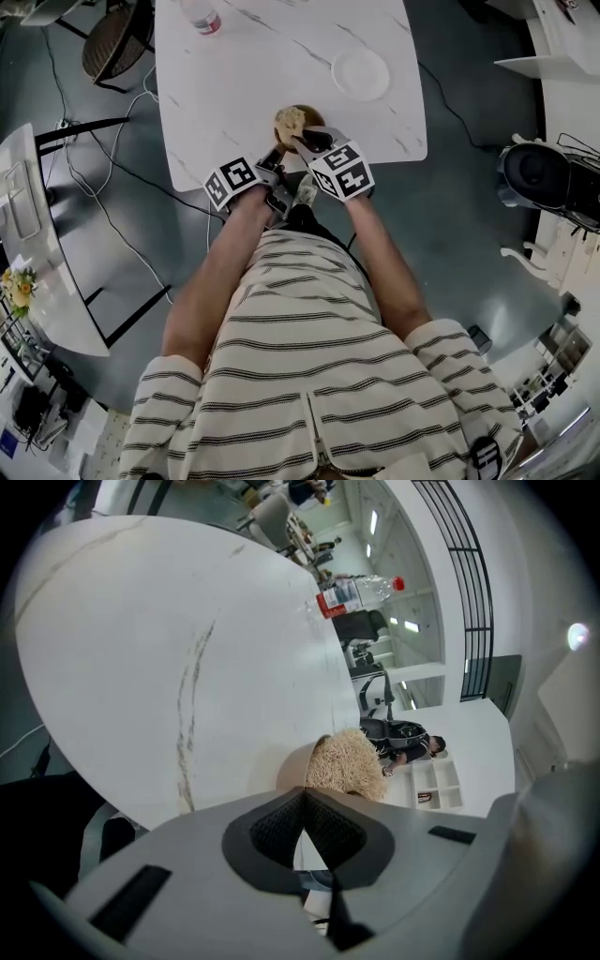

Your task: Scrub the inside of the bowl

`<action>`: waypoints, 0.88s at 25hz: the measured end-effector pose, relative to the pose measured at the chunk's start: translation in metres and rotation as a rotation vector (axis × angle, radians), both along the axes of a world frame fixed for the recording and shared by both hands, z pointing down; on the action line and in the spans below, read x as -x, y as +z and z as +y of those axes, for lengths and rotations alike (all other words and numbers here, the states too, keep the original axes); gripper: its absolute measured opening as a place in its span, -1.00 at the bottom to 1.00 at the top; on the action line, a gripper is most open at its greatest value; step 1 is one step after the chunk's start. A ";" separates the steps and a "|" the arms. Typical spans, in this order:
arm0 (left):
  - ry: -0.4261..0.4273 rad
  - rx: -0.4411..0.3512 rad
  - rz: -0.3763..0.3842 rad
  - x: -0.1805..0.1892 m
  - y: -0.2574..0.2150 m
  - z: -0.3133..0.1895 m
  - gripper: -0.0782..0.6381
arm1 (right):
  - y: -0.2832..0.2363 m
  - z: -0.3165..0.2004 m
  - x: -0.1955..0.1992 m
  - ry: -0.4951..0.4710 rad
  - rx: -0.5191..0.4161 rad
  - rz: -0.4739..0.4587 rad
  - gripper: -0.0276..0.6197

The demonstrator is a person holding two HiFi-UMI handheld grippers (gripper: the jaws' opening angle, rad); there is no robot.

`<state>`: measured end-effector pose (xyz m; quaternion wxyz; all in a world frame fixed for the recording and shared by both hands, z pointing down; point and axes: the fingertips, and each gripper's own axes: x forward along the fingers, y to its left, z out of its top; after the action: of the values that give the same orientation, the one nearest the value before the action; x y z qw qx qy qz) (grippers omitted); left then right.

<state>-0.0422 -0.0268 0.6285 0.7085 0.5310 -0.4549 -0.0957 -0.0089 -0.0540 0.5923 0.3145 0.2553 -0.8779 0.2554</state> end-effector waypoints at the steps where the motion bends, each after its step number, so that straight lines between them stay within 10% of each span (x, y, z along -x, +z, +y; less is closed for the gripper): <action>1: -0.002 0.001 0.000 0.000 0.000 0.000 -0.76 | 0.000 0.001 0.000 -0.007 -0.001 0.002 -0.70; 22: -0.015 -0.004 0.001 0.000 -0.003 -0.004 -0.76 | 0.003 0.007 -0.023 -0.181 -0.081 0.168 -0.70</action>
<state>-0.0426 -0.0304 0.6253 0.7068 0.5289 -0.4584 -0.1022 0.0136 -0.0469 0.5956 0.3981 0.2083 -0.8775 0.1679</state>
